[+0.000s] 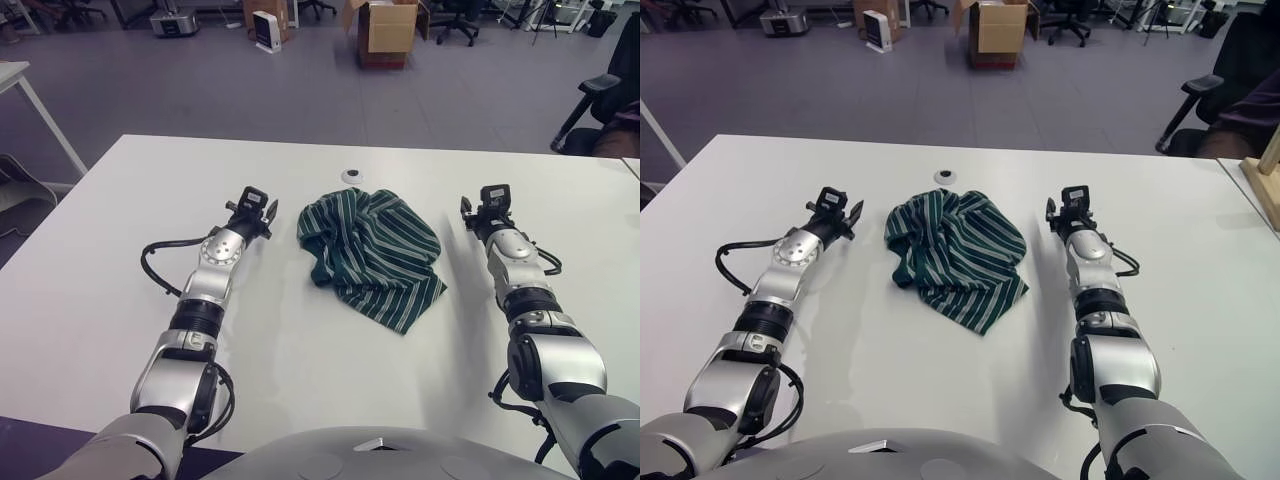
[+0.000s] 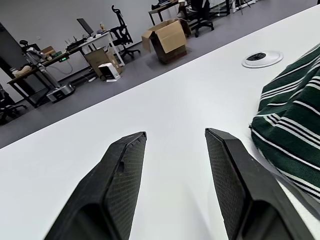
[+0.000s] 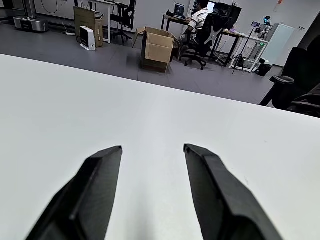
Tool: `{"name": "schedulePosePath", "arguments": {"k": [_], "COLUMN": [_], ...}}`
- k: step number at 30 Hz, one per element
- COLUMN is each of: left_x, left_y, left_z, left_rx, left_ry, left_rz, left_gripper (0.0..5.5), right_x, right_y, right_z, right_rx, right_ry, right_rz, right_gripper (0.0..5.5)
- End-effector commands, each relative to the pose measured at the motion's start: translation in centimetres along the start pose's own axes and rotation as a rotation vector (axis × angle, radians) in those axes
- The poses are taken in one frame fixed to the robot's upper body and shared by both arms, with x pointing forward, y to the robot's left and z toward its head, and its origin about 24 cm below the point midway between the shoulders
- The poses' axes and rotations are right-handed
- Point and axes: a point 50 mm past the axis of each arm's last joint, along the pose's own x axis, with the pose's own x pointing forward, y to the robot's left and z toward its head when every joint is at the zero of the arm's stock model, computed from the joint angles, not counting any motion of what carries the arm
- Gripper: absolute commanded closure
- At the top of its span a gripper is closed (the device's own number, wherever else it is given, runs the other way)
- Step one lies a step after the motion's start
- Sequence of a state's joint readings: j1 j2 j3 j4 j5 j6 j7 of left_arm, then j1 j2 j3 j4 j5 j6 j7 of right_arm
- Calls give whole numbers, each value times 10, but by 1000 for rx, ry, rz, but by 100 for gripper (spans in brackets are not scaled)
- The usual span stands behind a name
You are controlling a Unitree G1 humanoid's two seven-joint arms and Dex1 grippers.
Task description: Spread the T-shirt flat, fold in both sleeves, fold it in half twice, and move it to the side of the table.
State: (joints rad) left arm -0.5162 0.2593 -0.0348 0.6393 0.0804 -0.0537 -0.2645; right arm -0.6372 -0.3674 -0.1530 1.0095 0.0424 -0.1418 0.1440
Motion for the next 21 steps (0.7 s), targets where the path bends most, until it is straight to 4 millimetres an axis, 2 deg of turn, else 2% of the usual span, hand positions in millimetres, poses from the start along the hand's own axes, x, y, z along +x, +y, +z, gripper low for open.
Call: {"name": "schedulePosePath", "arguments": {"k": [1,5,7,14,19,21], "left_x": [9,15,17,16,6,-6], "left_y": [0,-6,-16,-44,-28,-20], "left_z": [14,18,17,1,-34,-46], "left_rx": [9,-1,-10,12,152,208], "left_ry": [-40,-44,-29,66,317,382], "left_rz": [-23,-67,-152,-391,-403,-443], "left_gripper": [333,333,333,333,333,333], "right_x": [4,3,4,3,3,-1], "right_y": [0,0,0,5,14,37], "right_z": [10,8,9,5,8,22], "right_rx": [-4,-11,-16,-19,-45,-58], "right_ry": [-31,-22,-24,-15,-42,-153], "right_rz": [-2,-3,-2,1,55,243], "right_gripper": [319,319,319,319,319,319]}}
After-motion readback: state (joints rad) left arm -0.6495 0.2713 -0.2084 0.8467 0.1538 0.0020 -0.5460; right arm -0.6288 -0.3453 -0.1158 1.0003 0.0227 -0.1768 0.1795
